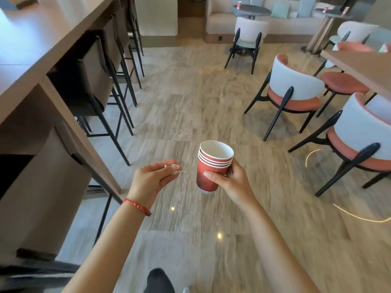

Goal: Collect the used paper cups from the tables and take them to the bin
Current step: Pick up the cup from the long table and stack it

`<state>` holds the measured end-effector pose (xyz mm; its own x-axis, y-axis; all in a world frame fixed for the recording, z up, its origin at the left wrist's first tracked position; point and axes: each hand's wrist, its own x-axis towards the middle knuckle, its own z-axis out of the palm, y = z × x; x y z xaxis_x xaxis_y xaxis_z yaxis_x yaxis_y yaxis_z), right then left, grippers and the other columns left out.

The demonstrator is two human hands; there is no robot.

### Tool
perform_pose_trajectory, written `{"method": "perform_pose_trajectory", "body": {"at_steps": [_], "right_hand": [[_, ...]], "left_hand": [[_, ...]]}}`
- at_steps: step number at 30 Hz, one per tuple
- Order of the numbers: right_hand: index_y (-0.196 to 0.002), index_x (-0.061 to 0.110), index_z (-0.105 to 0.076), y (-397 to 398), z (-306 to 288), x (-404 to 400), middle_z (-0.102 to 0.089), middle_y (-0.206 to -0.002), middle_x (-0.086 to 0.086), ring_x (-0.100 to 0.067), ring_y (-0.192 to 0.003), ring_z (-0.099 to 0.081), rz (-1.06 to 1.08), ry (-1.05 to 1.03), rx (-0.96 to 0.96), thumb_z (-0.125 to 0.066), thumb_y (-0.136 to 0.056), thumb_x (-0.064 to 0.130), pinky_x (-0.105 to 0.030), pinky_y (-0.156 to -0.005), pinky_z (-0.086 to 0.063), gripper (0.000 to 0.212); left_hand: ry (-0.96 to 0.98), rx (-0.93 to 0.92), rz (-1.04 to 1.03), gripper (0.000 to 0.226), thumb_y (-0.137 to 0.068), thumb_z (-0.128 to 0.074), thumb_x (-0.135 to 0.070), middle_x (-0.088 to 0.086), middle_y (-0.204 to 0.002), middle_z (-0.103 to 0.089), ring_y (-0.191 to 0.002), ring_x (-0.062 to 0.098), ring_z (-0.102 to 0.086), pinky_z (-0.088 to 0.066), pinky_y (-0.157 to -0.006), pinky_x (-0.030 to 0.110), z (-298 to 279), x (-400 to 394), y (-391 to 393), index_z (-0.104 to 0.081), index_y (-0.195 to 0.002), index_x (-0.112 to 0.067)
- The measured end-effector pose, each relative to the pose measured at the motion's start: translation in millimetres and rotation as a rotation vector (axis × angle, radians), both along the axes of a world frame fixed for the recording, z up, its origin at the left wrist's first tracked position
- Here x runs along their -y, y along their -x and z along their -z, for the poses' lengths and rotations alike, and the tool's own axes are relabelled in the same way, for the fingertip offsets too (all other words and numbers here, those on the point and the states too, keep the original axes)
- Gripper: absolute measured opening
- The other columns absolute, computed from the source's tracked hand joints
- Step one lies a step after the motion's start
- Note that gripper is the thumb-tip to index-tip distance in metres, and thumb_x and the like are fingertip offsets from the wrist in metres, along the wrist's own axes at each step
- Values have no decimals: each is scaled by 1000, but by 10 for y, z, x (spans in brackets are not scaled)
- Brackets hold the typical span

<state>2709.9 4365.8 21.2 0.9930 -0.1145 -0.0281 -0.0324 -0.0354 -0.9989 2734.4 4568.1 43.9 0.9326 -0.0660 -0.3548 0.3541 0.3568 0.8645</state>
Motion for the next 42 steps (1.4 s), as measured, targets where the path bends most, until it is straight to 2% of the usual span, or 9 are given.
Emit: {"method": "perform_pose_trajectory", "body": {"at_steps": [4, 11, 17, 22, 25, 28, 34, 42], "right_hand": [[-111, 25, -58, -555, 56, 150, -69, -105, 8, -5, -98, -66, 3, -1, -4, -83, -63, 18, -20, -80, -52, 55], [-107, 26, -58, -1876, 98, 236, -69, -105, 7, -7, -99, -66, 55, 1, 7, -81, -58, 25, -22, -82, -52, 54], [-104, 28, -60, -2924, 64, 214, -72, -99, 16, -3, -95, -66, 88, -12, -5, -81, -59, 25, -15, -74, -51, 50], [-103, 26, -60, -3549, 90, 248, -71, -98, 8, -5, -94, -66, 122, -21, -24, -81, -58, 24, -18, -76, -52, 50], [-104, 26, -59, -3949, 102, 314, -70, -101, 6, -5, -93, -66, 117, -9, -26, -88, -55, 24, -18, -75, -52, 57], [-105, 26, -60, -4408, 27, 407, -71, -99, 8, -4, -94, -66, 104, -13, -35, -84, -57, 24, -16, -74, -51, 53], [-104, 27, -61, -5456, 69, 646, -71, -100, 8, -9, -96, -66, 94, -4, -21, -81, -58, 26, -25, -82, -52, 50], [-106, 26, -60, -6739, -48, 975, -70, -103, 6, -8, -96, -66, 43, 0, -31, -81, -57, 28, -23, -81, -52, 53]], "left_hand": [[12, -16, 10, 8, -80, -61, 6, 10, -75, -74, -73, 16, -72, -57, -68, 20, 38, 154, -590, -67, -85, 3], [10, 1, 31, 8, -80, -62, 6, 10, -77, -74, -75, 17, -72, -56, -66, 19, 92, 170, -1927, -67, -86, 3], [-1, -10, 29, 7, -80, -62, 6, 8, -79, -75, -76, 16, -72, -57, -71, 21, 31, 44, -3087, -67, -85, 4], [-2, -45, 50, 7, -81, -61, 7, 8, -79, -74, -77, 16, -72, -57, -73, 22, 35, 116, -3800, -67, -84, 4], [3, -48, 73, 7, -80, -61, 6, 8, -80, -75, -77, 16, -72, -57, -72, 22, 50, 200, -4201, -67, -83, 4], [8, -40, 62, 7, -80, -61, 6, 7, -78, -75, -77, 17, -72, -57, -70, 21, -18, 261, -4652, -67, -83, 4], [-19, -12, 53, 6, -80, -64, 5, 9, -79, -74, -79, 18, -72, -57, -71, 22, 32, 520, -5614, -69, -82, 2], [-22, -18, 25, 7, -79, -64, 5, 10, -78, -74, -76, 18, -72, -57, -71, 22, -100, 877, -6787, -69, -81, 2]]}}
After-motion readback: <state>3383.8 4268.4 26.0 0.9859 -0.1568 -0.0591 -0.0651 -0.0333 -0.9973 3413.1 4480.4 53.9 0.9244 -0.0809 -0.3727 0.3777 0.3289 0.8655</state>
